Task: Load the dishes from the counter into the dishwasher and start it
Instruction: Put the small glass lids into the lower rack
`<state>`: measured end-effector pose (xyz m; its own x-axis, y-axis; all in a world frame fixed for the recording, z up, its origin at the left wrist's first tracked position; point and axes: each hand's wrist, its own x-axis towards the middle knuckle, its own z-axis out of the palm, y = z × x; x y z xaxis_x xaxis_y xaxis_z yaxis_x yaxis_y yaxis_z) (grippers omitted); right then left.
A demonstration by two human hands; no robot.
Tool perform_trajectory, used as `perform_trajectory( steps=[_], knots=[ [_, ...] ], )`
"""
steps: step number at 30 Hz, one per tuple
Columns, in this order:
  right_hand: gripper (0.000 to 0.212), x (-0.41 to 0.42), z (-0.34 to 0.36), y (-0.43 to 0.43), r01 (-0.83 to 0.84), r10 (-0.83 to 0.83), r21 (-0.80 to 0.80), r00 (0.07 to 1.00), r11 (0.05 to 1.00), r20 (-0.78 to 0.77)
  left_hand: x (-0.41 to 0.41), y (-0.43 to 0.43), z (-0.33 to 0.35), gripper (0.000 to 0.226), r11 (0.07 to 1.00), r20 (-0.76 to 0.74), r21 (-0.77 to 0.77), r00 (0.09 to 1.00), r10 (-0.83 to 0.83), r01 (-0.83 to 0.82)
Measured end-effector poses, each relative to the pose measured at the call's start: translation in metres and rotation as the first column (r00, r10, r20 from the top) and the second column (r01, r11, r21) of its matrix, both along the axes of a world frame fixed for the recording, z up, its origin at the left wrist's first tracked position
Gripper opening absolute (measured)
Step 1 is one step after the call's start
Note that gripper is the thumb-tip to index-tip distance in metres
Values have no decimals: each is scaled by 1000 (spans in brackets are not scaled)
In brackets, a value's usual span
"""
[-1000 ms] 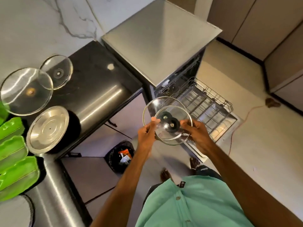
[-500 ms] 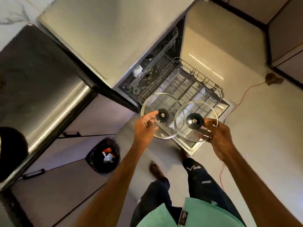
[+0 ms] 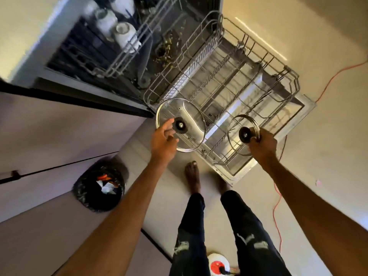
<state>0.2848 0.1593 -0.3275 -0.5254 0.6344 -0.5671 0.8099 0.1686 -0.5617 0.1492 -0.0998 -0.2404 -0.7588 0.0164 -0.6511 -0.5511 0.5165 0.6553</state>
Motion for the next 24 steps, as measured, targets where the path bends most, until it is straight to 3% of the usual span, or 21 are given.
perform_trajectory(
  steps=[5,9,13,15,19,24],
  knots=[
    [30,-27,-35,-5,-276,285,118,957,954,-60,2,1,-55,70,1000,19,23,1000,10,-11],
    [37,-50,-64,-19,-485,518,236,850,842,-101,3,-5,-75,77,998,45,61,999,28,-31],
    [53,-64,-89,-42,-633,663,287,749,719,-11,0,-13,-89,73,995,53,89,997,48,-53],
    [55,-63,-103,-50,-676,693,292,718,676,57,-1,-18,-95,72,994,48,99,998,51,-56],
    [71,-58,-132,-67,-695,668,242,718,677,194,-4,-25,-109,73,993,45,107,997,54,-59],
    [68,-54,-142,-75,-658,648,193,752,728,122,-9,-17,-110,71,993,44,100,997,62,-66]
  ],
)
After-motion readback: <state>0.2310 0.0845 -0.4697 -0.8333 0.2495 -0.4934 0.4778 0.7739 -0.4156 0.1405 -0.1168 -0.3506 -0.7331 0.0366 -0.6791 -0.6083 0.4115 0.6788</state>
